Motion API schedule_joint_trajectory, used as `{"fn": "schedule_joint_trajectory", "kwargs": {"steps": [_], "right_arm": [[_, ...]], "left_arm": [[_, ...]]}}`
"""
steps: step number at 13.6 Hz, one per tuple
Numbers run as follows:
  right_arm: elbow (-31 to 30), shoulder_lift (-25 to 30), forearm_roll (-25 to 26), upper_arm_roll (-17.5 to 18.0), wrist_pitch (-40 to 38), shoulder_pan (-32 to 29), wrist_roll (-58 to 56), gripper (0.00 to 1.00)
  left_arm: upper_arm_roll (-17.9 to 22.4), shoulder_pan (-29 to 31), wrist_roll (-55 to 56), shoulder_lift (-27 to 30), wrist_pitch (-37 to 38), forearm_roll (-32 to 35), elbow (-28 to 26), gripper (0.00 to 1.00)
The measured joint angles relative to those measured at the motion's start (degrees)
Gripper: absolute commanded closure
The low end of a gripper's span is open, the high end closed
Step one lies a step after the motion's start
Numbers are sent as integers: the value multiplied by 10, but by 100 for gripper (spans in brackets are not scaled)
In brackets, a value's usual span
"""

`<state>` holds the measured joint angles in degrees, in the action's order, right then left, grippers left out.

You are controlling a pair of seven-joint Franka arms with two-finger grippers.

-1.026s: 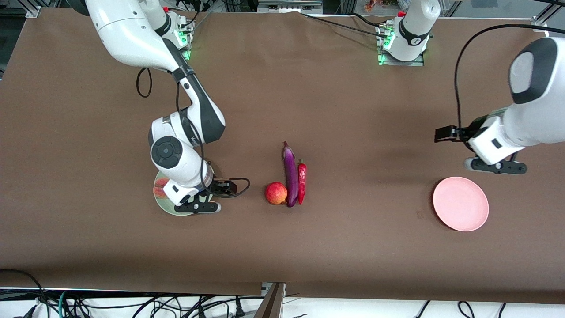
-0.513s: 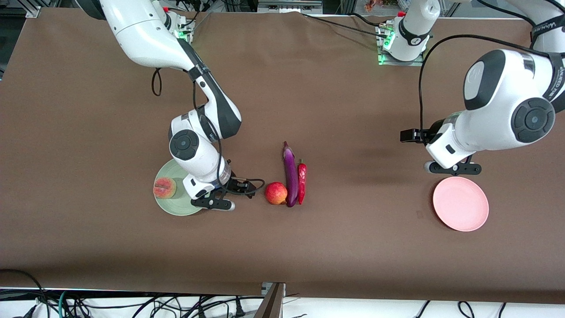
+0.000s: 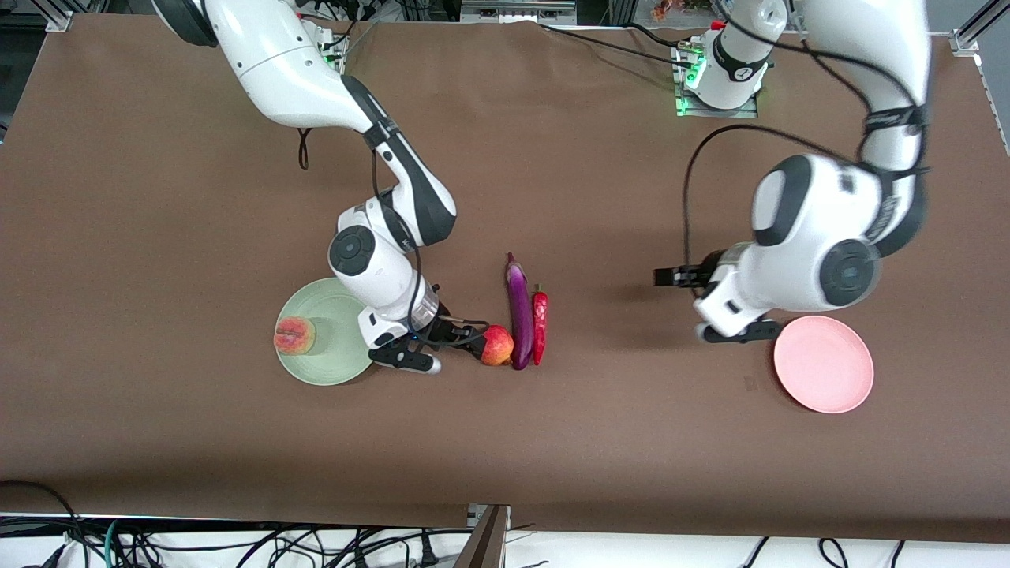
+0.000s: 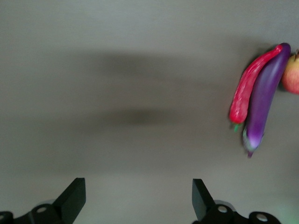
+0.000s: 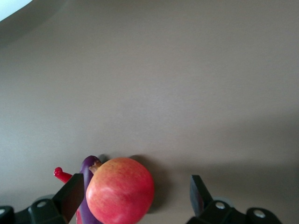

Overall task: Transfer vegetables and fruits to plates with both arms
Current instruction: 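Release the peach while the left gripper reaches toward the chili, then grasp the pomegranate with the right gripper while the left grasps the chili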

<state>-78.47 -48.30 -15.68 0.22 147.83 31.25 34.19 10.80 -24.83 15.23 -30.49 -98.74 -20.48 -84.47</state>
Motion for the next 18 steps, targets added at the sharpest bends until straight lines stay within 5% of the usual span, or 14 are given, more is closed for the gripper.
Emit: {"fn": "schedule_joint_trajectory", "kwargs": {"steps": [7, 15, 18], "right_arm": [[0, -37, -1, 0, 88, 26, 37, 0], [0, -59, -1, 0, 117, 38, 47, 1], [0, -68, -1, 0, 136, 41, 50, 22]], "left_arm": [[-3, -113, 97, -133, -211, -65, 15, 0], [1, -128, 125, -214, -247, -65, 94, 0], [1, -137, 126, -234, -268, -65, 98, 0]]}}
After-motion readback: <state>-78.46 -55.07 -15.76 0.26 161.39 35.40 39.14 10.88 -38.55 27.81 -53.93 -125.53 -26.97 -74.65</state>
